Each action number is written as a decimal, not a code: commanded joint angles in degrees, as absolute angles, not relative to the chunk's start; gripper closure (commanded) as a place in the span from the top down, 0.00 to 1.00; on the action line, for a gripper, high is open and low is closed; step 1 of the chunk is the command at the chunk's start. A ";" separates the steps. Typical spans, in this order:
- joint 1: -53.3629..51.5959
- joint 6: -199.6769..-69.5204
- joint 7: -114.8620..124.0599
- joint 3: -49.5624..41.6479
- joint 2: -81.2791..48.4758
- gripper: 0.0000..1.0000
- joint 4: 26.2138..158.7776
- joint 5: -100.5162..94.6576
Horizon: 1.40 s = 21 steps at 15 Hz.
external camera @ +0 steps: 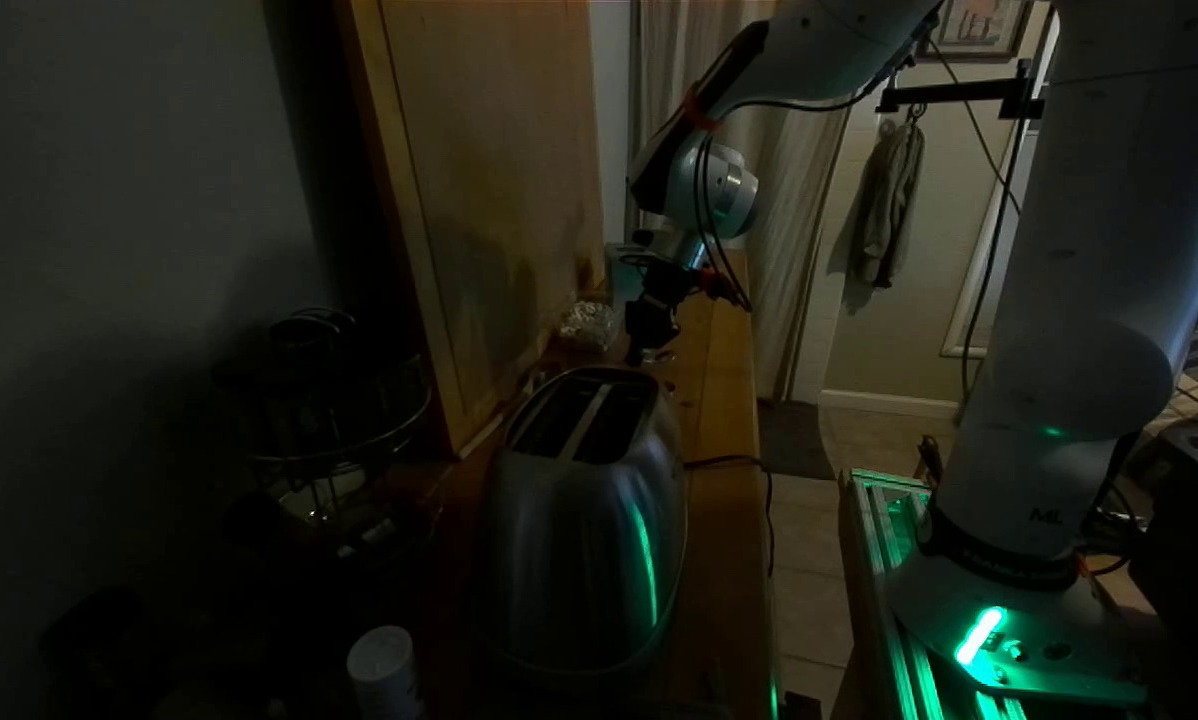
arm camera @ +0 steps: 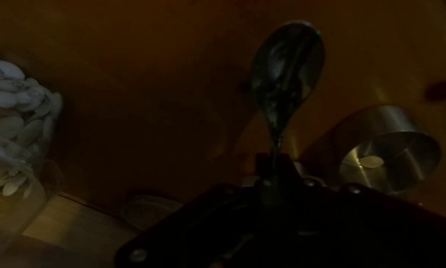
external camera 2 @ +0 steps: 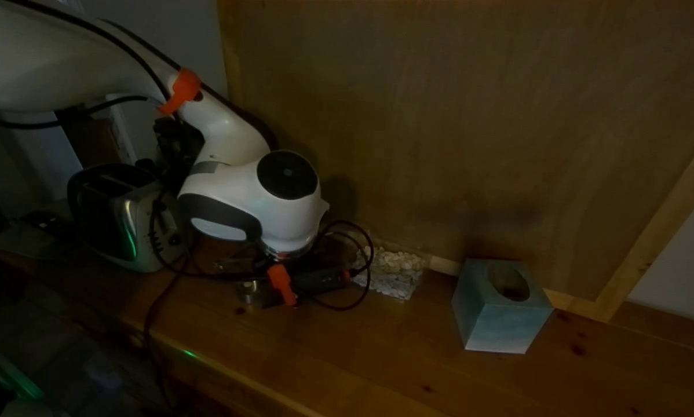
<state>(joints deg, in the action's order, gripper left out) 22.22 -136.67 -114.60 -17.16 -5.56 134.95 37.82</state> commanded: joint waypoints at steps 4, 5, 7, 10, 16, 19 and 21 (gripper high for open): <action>21.81 -136.56 -113.11 -17.15 -3.44 0.02 136.51 37.92; 21.81 -136.67 -113.31 -17.04 -3.40 0.02 136.55 38.78; 21.71 -138.16 -113.52 -16.85 -3.34 0.02 136.77 40.60; 21.55 -138.77 -112.84 -16.83 -3.38 0.02 136.87 41.79; 21.33 -139.84 -108.51 -17.03 -3.30 0.02 137.19 39.94; 21.41 -138.87 -109.15 -17.05 -3.22 0.02 136.99 38.67; 21.81 -137.90 -109.80 -17.08 -5.43 0.07 135.06 39.80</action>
